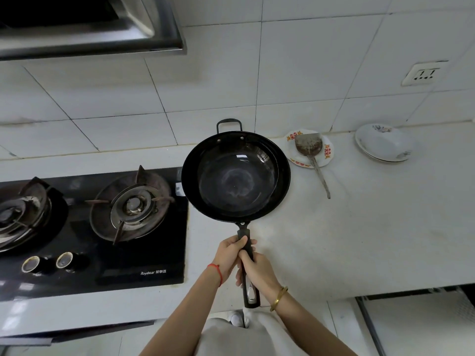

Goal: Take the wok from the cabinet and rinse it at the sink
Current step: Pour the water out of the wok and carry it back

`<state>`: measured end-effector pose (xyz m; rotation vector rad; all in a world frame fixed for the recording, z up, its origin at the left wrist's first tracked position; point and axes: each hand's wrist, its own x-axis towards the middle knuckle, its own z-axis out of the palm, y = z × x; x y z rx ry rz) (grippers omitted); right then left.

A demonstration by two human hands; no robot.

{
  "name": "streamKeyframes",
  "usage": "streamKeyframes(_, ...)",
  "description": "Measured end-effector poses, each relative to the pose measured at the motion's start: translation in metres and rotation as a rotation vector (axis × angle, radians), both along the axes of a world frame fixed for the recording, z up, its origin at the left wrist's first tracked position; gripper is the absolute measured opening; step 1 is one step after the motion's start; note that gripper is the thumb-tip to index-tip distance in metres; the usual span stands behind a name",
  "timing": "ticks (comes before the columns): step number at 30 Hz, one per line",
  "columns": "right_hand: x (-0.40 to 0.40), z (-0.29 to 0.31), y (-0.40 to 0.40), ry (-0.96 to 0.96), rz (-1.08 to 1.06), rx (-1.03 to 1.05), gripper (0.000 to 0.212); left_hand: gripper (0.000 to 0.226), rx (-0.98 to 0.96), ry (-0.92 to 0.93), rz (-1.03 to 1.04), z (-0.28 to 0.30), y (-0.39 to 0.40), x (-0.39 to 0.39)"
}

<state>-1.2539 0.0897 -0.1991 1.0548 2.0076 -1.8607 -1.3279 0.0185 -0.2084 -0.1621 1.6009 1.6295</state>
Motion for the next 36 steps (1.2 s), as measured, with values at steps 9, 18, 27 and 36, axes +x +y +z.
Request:
streamKeyframes(9, 0.012, 0.001, 0.022, 0.091, 0.089, 0.385, 0.017, 0.027, -0.021, 0.181, 0.05, -0.002, -0.02, 0.018)
streamKeyframes(18, 0.013, 0.0, 0.019, 0.11, 0.251, 0.651, 0.023, 0.032, -0.309, 0.57, -0.065, -0.002, -0.021, 0.025)
streamKeyframes(27, 0.012, 0.001, 0.017, 0.114, 0.275, 0.703, 0.025, 0.033, -0.408, 0.645, -0.094, 0.011, -0.02, 0.03)
streamKeyframes(36, 0.012, 0.001, 0.013, 0.127, 0.265, 0.695, 0.026, 0.033, -0.418, 0.664, -0.095, 0.012, -0.024, 0.032)
